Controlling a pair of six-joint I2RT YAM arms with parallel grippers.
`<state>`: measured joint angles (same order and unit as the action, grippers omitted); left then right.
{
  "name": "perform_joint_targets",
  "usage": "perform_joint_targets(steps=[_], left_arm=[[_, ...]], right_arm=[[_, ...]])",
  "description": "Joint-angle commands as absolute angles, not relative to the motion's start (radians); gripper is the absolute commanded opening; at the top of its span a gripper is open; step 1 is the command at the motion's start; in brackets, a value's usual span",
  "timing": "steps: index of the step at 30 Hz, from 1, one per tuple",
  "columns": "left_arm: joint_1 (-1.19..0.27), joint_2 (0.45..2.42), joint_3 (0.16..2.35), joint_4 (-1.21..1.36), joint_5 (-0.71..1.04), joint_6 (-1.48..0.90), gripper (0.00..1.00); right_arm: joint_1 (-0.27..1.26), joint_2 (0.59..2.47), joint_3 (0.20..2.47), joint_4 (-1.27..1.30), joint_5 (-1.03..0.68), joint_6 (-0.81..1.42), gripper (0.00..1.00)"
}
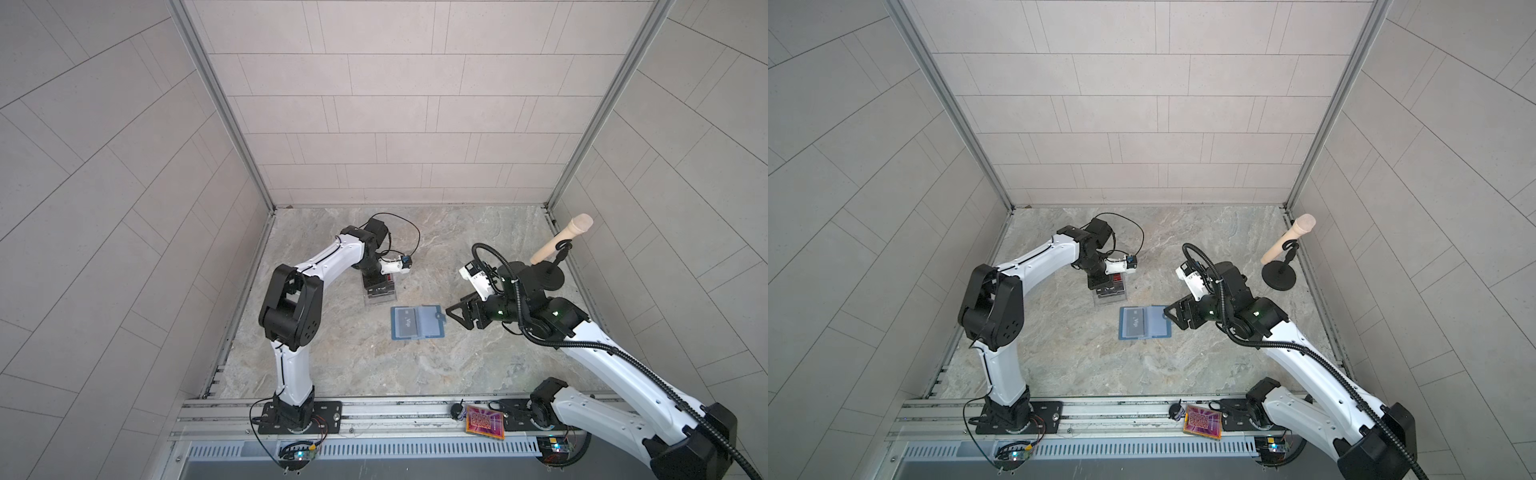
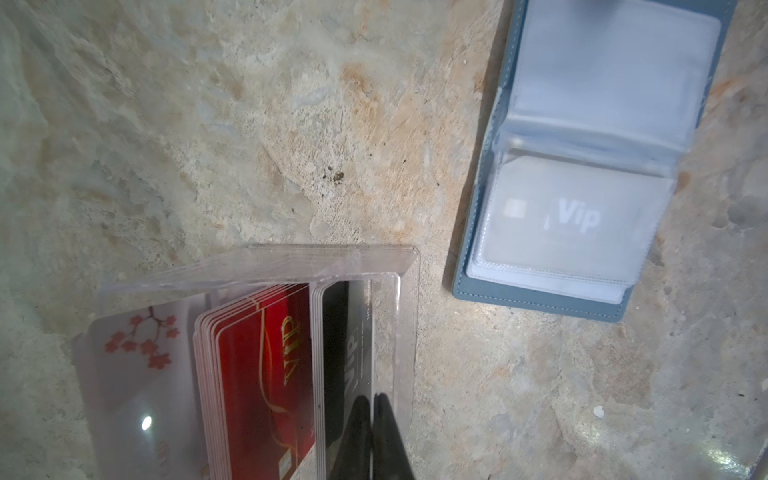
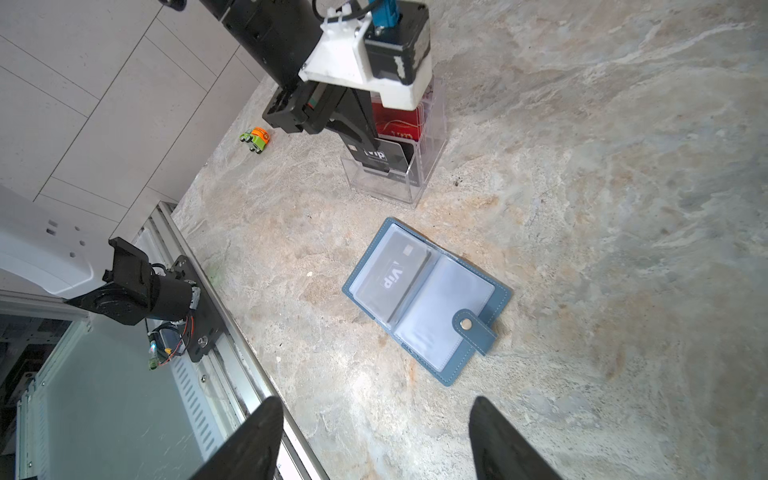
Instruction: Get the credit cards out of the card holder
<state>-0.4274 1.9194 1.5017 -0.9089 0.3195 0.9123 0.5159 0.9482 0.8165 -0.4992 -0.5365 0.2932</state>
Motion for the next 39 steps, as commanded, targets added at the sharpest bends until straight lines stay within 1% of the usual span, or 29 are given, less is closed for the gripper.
perform_joint_targets(steps=[1, 9, 15, 23, 28, 32, 36, 39], left_arm=[[-0.422, 1.943, 1.527, -0.919, 0.335, 0.895, 0.02], [-0.421, 1.951, 1.534, -0.920, 0.345, 0.878, 0.05], [-0.422, 1.960, 1.559, -0.935, 0.340, 0.848, 0.16], [-0.407, 1.914, 1.552, -0.915, 0.362, 0.814, 0.21], [-0.405, 1.816, 1.519, -0.868, 0.359, 0.759, 0.26], [-0.404, 1.700, 1.462, -0.788, 0.364, 0.647, 0.30], [-0.407, 1.559, 1.350, -0.677, 0.418, 0.496, 0.32], [-0.408, 1.437, 1.215, -0.559, 0.471, 0.369, 0.34]], right_arm=[[0.509, 0.916, 0.821, -0.505, -0.522, 0.298, 0.73], [0.507, 0.908, 0.818, -0.504, -0.515, 0.302, 0.73], [0.505, 0.904, 0.818, -0.504, -0.512, 0.301, 0.73], [0.505, 0.896, 0.816, -0.506, -0.507, 0.304, 0.73], [0.504, 0.910, 0.810, -0.500, -0.494, 0.328, 0.73], [0.505, 0.934, 0.793, -0.459, -0.507, 0.357, 0.73], [0.510, 0.981, 0.790, -0.427, -0.514, 0.405, 0.73], [0.513, 1.034, 0.807, -0.431, -0.511, 0.437, 0.73]])
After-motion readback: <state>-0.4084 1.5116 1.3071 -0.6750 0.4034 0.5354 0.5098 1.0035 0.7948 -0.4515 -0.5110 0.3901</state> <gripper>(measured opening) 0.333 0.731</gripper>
